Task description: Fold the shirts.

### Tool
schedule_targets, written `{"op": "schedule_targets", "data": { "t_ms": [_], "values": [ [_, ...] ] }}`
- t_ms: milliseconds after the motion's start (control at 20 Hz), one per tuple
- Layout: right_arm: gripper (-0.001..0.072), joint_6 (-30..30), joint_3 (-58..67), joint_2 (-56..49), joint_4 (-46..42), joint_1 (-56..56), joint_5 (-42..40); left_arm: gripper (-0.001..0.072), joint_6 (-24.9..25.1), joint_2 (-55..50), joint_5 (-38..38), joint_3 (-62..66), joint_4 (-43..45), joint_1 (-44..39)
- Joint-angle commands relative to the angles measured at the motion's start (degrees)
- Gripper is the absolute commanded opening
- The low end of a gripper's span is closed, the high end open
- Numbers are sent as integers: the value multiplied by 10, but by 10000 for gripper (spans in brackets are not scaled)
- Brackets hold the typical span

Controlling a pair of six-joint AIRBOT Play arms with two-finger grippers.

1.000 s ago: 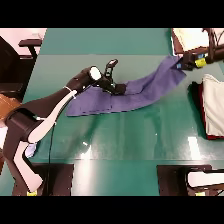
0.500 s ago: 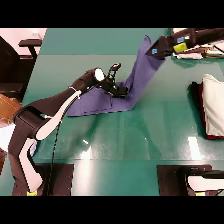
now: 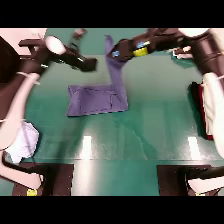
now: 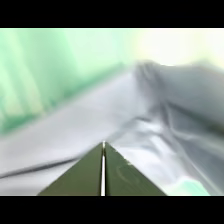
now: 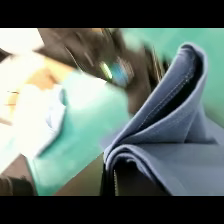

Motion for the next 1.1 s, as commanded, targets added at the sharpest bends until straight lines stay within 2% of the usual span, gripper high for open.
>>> {"op": "schedule_targets", "data": {
  "t_ms": [0,100,150,300,500,650,750,800,850,1050],
  "values": [
    [249,-56,17,-78,48,76,-80,23,3,106,-15,0,58,100],
    [497,-101,54,-126,45,106,-79,23,6,145,-16,0,61,142],
    [537,-107,64,-142,43,115,-77,23,6,159,-20,0,61,157],
    [522,-100,31,-141,31,93,-35,23,6,175,-39,1,61,177],
    [510,-61,-85,-86,-35,-5,22,23,15,174,-74,1,59,176],
    [510,24,-195,-35,-120,-98,29,23,15,174,-81,1,56,172],
    [521,39,-252,-25,-113,-153,35,23,15,174,-79,1,50,163],
    [618,39,-275,-26,-98,-172,37,23,16,172,-75,0,50,156],
    [641,39,-298,-27,-84,-186,26,23,17,171,-72,-1,50,148],
    [633,39,-348,-32,-53,-188,-19,23,30,170,-52,-9,50,110]
  ]
}}
